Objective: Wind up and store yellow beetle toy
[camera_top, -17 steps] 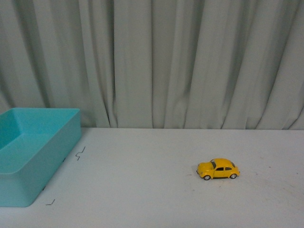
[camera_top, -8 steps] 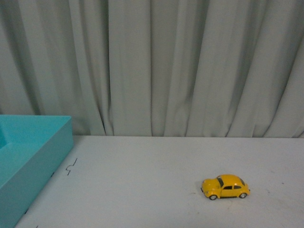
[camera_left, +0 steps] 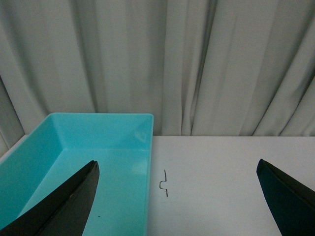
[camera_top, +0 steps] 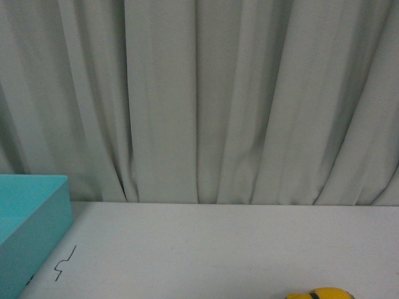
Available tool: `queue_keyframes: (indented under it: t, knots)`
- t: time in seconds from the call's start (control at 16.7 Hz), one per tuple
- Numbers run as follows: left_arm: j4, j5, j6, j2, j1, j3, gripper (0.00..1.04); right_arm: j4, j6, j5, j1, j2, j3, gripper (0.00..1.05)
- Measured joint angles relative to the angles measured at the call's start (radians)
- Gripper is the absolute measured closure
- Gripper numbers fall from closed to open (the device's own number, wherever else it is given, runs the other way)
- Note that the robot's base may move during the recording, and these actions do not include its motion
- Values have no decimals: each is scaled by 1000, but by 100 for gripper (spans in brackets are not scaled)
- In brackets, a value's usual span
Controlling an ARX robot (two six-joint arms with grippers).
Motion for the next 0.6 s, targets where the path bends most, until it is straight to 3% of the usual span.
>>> queue_keyframes:
  t: [0.6]
  knots:
    - [0,0,0,0,0,0,7,0,0,0,0,0,0,7]
